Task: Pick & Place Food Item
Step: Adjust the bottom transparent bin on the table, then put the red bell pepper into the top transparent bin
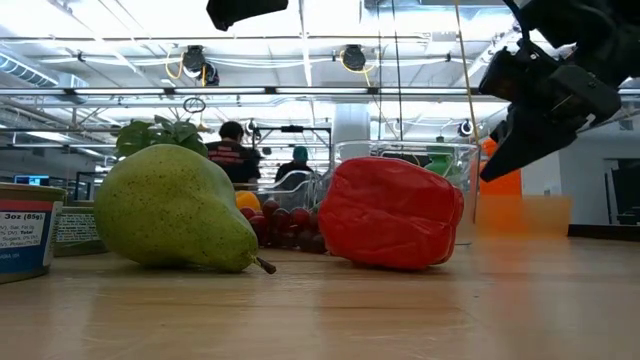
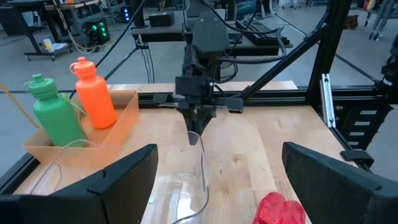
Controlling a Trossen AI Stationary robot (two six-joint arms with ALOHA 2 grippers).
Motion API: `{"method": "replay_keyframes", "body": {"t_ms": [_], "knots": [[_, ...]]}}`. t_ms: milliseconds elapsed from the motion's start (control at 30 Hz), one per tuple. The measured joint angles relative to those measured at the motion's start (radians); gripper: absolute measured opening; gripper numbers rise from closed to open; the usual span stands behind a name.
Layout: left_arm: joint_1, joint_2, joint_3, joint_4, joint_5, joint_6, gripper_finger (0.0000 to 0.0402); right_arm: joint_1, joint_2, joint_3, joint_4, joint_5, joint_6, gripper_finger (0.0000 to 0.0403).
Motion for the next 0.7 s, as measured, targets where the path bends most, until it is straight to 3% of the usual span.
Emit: {"method": "replay_keyframes", "body": {"t_ms": [100,267,400,500,633,700], "knots": [[0.000,0.000,0.000,0.000,0.000,0.000,0.0351,0.000,-0.001,0.000,0.006,-0.021,-0.005,0.0000],[0.000,0.000,0.000,0.008,0.000,-0.050,0.0351,0.006,-0.043,-0.001,0.004,-0.178,-0.011,0.0000],[0.000,0.000,0.000,0.008,0.000,-0.081,0.0351,0.034,-0.077,-0.001,0.070,-0.183,-0.028,0.0000],[0.000,0.000,0.000,0.008,0.000,-0.084,0.0351,0.064,-0.069,-0.001,0.234,-0.182,-0.061,0.0000],[0.000,0.000,0.000,0.008,0.000,-0.084,0.0351,0.107,-0.015,-0.001,0.593,-0.186,-0.020,0.0009],[0.000,0.000,0.000,0.008,0.000,-0.085,0.0351,0.138,0.021,-0.001,0.778,-0.249,-0.043,0.0030]]}}
